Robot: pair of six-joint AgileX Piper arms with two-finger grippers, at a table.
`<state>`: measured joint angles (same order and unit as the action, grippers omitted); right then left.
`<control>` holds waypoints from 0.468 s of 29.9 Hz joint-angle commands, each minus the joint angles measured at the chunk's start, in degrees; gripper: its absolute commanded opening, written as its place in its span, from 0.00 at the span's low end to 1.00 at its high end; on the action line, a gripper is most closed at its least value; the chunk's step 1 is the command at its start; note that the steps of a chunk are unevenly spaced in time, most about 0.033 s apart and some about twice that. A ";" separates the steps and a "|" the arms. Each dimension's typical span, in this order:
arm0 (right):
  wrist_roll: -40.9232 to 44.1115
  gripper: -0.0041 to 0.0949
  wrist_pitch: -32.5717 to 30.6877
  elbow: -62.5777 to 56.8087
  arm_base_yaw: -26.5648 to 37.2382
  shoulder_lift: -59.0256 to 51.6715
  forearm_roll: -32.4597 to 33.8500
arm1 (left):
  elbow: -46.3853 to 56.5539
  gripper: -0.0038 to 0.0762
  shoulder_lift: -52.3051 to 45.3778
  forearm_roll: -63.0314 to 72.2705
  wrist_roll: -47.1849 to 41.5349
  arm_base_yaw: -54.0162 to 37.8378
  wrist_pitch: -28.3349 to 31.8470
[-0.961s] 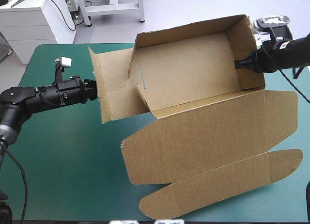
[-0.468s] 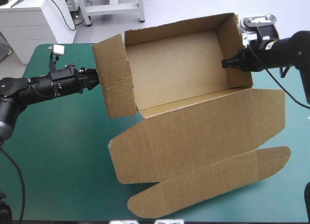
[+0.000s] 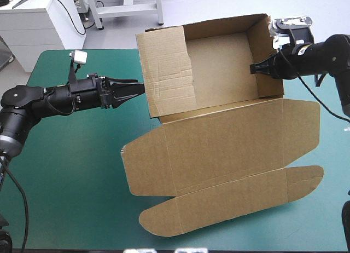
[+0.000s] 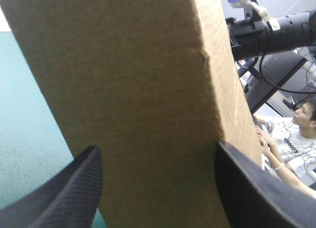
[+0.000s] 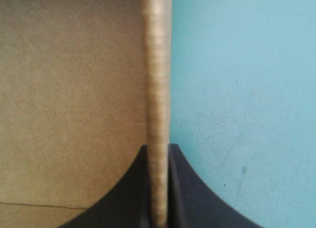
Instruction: Fold the box
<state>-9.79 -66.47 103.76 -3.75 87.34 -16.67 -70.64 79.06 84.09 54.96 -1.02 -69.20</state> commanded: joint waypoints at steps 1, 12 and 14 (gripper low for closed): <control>0.39 0.02 4.39 1.58 -0.20 -2.10 -1.95 | -2.00 0.68 -1.76 5.53 0.68 0.34 -5.02; 0.39 0.02 5.51 1.58 -0.63 -2.10 -1.55 | -2.03 0.69 -1.76 9.25 1.87 0.38 -4.80; 0.39 0.02 6.07 1.58 -1.40 -2.10 -0.76 | -2.31 0.69 -1.76 9.07 1.76 0.38 -4.80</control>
<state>-9.79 -64.85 103.71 -4.06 87.38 -16.04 -70.72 79.06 87.43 56.29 -0.96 -69.22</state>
